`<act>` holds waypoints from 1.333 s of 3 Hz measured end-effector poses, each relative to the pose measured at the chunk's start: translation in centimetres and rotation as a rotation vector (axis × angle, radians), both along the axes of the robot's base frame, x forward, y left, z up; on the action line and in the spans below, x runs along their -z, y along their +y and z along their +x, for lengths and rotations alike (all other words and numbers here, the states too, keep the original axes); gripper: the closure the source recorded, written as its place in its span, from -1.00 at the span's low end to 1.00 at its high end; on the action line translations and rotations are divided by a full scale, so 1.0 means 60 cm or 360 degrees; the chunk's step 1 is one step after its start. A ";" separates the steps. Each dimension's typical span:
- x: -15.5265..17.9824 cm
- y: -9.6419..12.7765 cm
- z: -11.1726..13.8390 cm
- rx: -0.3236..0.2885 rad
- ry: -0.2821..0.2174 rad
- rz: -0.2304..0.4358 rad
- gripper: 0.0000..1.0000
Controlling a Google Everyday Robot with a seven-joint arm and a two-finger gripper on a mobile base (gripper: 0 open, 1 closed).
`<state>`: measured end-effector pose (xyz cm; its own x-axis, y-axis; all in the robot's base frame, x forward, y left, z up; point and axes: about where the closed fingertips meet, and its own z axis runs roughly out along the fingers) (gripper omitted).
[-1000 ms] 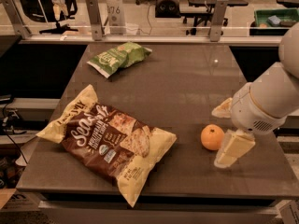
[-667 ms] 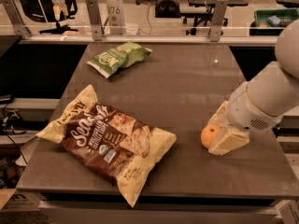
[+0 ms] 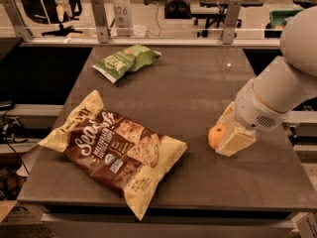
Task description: Move orange near green jalapeno chip bag
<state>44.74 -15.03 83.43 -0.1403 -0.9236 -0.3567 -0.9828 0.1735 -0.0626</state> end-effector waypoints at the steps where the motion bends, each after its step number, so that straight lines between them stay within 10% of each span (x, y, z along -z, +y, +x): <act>1: -0.010 0.003 0.051 0.0062 -0.0002 -0.0004 1.00; 4: -0.020 0.033 0.244 0.0184 -0.0072 0.0023 1.00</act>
Offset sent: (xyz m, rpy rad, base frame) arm 0.1235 0.0121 0.0261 0.0249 -0.0513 -0.1220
